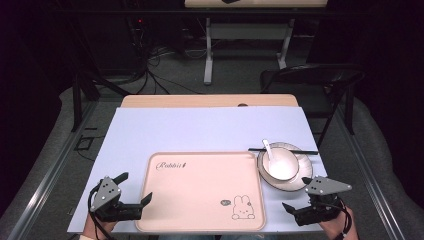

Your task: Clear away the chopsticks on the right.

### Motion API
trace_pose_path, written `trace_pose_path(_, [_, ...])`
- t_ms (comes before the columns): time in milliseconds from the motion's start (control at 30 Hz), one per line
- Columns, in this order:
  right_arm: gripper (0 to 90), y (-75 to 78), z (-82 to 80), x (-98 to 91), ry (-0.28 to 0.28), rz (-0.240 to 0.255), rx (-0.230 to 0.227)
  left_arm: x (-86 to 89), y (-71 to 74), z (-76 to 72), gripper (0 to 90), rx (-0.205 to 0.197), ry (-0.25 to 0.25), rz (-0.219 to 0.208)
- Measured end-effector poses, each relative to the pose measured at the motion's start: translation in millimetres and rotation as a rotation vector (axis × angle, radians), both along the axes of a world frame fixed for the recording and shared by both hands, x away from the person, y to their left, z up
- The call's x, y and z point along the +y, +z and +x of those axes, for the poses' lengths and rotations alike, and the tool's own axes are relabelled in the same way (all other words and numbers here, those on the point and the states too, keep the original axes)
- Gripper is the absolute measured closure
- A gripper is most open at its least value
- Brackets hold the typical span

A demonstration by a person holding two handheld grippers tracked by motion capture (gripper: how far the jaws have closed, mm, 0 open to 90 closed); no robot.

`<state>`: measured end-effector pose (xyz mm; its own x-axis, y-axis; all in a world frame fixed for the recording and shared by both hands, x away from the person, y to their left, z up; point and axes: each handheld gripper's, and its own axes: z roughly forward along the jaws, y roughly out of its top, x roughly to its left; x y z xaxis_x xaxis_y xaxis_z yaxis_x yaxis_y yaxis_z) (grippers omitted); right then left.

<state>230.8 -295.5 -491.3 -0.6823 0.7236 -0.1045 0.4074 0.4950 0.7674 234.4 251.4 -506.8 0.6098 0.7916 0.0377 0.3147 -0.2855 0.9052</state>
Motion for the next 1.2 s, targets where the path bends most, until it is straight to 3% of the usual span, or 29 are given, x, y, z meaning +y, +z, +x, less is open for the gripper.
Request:
trace_pose_path(667, [1.2, 1.4, 7.1, -5.0, 0.016, -0.028, 0.01, 2.3, -0.7, -0.7, 0.1, 0.007, 0.013, 0.002])
trace_pose_path(800, [1.3, 3.8, 12.1, -7.3, 0.031, -0.053, 0.023, 5.0, -1.1, -2.9, 0.1, 0.012, 0.02, 0.001])
trace_pose_path(900, [1.3, 6.5, 16.3, -9.3, 0.04, -0.105, 0.025, 6.6, -1.1, -3.8, 0.1, 0.014, 0.025, -0.005])
trace_pose_path(1200, [0.4, 16.0, 24.8, -18.5, 0.045, -0.198, 0.05, 3.5, -1.0, -2.6, 0.1, 0.01, 0.009, 0.004])
